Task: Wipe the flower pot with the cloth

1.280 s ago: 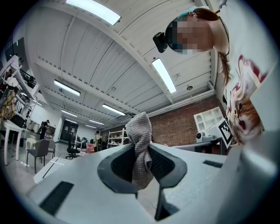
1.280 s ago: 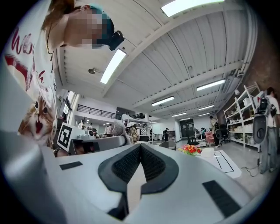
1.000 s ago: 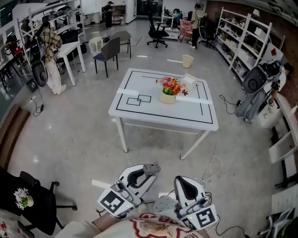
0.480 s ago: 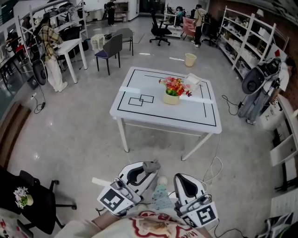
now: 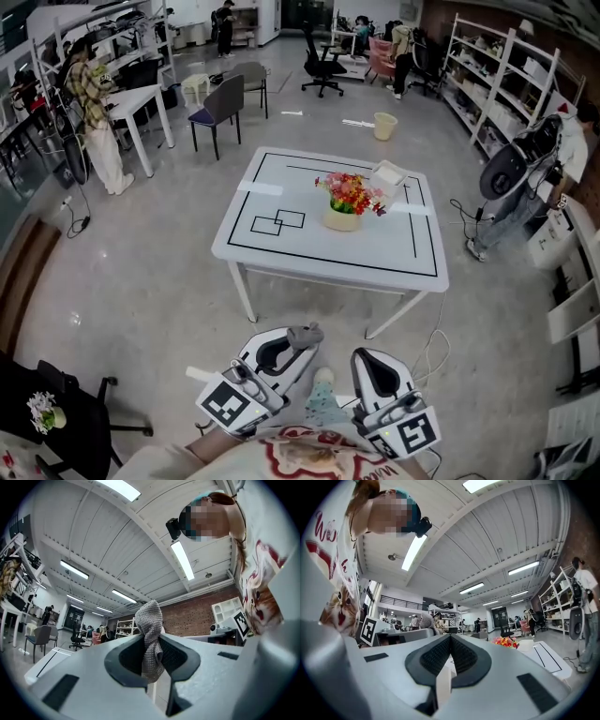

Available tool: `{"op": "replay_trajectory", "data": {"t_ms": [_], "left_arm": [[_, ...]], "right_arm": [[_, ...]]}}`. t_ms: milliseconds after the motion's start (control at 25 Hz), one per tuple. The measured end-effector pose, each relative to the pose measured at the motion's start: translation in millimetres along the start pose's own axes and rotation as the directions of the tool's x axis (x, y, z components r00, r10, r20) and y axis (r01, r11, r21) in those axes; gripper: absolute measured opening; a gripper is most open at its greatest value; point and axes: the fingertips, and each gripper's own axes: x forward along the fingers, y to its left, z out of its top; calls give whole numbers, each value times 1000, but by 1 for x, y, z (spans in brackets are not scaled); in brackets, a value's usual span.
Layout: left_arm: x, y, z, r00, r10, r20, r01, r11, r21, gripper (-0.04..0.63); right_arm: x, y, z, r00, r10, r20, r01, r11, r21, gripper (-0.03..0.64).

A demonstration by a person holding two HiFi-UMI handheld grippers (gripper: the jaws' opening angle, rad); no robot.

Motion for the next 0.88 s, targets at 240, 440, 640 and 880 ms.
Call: {"op": "replay_trajectory", "data": {"t_ms": [240, 440, 640, 880], "left_arm": [[42, 36, -15, 1000, 11, -19, -11, 1000, 2, 54], [84, 65, -21, 1000, 16, -3, -16, 1000, -11, 54], [133, 84, -27, 1000, 23, 10, -23, 1000, -3, 54], [181, 106, -35, 999, 31, 13, -31, 999, 15, 54]], "right_arm": [[34, -46, 1, 1000, 7, 11, -7, 1000, 7, -2], [64, -92, 2, 1000, 23, 7, -23, 1000, 15, -2], [84, -143, 4, 999, 48, -6, -48, 999, 5, -2], [105, -193, 9, 998, 56, 15, -56, 998, 10, -2]]}}
